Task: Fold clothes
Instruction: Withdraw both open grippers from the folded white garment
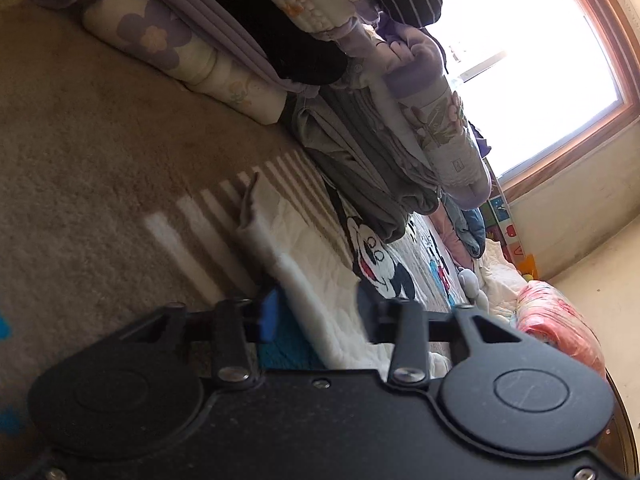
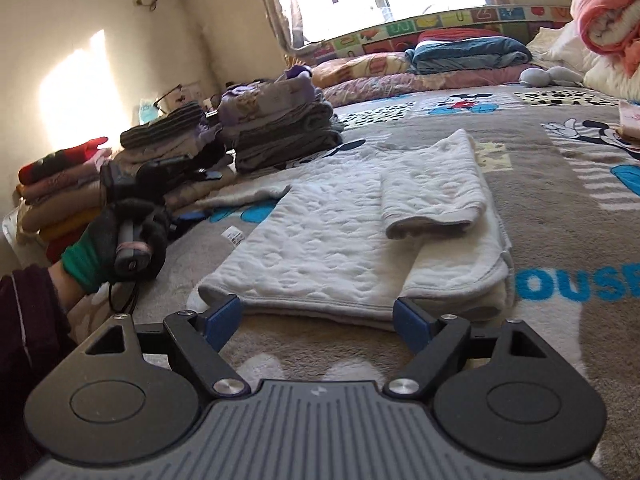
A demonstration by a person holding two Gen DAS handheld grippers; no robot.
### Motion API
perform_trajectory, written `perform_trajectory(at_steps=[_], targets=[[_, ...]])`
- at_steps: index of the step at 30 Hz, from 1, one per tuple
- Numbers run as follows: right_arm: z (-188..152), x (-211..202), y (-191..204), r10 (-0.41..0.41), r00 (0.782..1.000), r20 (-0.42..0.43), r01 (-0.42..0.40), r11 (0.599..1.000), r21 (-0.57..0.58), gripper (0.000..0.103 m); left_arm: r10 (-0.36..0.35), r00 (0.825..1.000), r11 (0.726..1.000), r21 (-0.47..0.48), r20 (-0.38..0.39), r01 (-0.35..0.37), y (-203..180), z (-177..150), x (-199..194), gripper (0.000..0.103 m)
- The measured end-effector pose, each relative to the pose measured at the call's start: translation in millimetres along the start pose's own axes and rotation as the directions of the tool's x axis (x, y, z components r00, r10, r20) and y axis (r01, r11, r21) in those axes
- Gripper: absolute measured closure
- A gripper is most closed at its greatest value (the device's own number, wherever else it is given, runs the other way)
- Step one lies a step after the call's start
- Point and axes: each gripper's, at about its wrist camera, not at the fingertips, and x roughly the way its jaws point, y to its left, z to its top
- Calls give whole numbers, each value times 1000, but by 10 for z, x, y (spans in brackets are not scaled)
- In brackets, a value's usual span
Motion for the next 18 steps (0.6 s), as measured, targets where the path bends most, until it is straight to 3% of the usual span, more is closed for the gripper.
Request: perform_trajectory(at_steps=[1,2,5,7,10,15,17,18], targets=[[-2,19,34,4,1000,-6,-4,1000,-15,36,-10,1000,1000,7,3,10,-24,14,17,95],[-4,37,67,9,1000,-12,-9,1000,-30,40,-28,1000,999,36,7,28,-92,14,8,95],[-10,93,168,21,999,-31,-23,997,-75,42,-115,993,980,162,-10,115,-404,-59,-44,96],[-13,130,236,29,999,-43,-33,994,-105,42,-155,988,941,299,-27,156,-679,-186,-68,97],[77,147,315,53,998,-19,-54,995,-85,41,-176,982,881,433,-73,190,-955,-414,-49,97],[293,251,357,81,997,15,-81,997,9,42,-111,974,762,613,-195,210,-1210,-827,112,96],[416,351,307,97,995,33,-99,991,86,42,-74,967,739,638,-245,218,-1206,-942,167,83],[483,408,279,103,994,43,-108,986,126,41,-55,962,727,650,-269,223,-1203,-1000,194,70]])
